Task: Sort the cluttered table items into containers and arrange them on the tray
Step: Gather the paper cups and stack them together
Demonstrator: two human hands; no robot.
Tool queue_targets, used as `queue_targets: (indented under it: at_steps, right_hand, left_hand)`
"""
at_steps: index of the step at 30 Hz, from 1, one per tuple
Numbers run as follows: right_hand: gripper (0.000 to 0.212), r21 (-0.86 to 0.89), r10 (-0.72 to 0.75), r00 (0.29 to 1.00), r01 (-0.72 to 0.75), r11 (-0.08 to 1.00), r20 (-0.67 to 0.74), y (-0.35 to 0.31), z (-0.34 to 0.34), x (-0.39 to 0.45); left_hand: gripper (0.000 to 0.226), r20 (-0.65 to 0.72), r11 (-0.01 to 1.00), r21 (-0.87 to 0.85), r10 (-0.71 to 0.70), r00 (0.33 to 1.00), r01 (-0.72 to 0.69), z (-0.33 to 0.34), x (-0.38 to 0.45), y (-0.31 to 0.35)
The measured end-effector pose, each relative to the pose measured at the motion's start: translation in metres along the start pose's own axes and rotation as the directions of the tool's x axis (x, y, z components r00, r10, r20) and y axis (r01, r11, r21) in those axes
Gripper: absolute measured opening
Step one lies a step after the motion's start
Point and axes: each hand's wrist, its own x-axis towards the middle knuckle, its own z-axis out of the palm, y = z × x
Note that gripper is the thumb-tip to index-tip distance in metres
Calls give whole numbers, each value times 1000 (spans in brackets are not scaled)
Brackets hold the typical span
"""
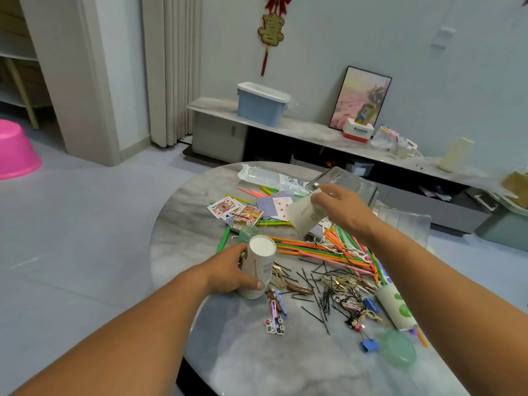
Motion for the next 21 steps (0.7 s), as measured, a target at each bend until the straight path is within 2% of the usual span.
queue_targets:
  at_steps: [2, 5, 9, 12, 15, 17, 19, 21]
  right_hand:
    - [53, -59, -106, 991, 111, 992, 83, -17, 13, -15]
    - [58, -289, -208, 957, 262, 921, 203, -32, 45, -35]
    - [59, -495, -219, 922, 360, 791, 321, -30, 81, -50]
    - [65, -488, -191, 914, 358, 796, 359, -25, 93, -57]
    - [70, -334, -93, 953, 191, 923, 288, -12, 81, -61]
    - [70, -358, 17, 991, 31, 933, 130, 11, 56, -61]
    - [70, -530, 146, 986, -163, 832, -75, 45, 21, -66]
    - [72, -598, 305, 930, -365, 714, -204, 81, -7, -78]
  left_hand:
    - [71, -4, 1000, -25, 7, 1000, -7, 0, -2, 2]
    - [93, -30, 995, -90, 28, 999, -30, 0, -4, 5]
    - [114, -50, 986, -158, 43, 998, -50, -1, -7, 12]
    - [106, -59, 980, -187, 54, 997, -64, 0, -8, 13]
    - [79, -73, 982, -166, 82, 994, -93, 3, -7, 12]
    - [73, -69, 987, -138, 75, 995, -84, 4, -5, 9]
    - [75, -48, 991, -121, 53, 997, -58, 6, -3, 8]
    - [72, -37, 995, -82, 47, 998, -50, 8, -2, 5]
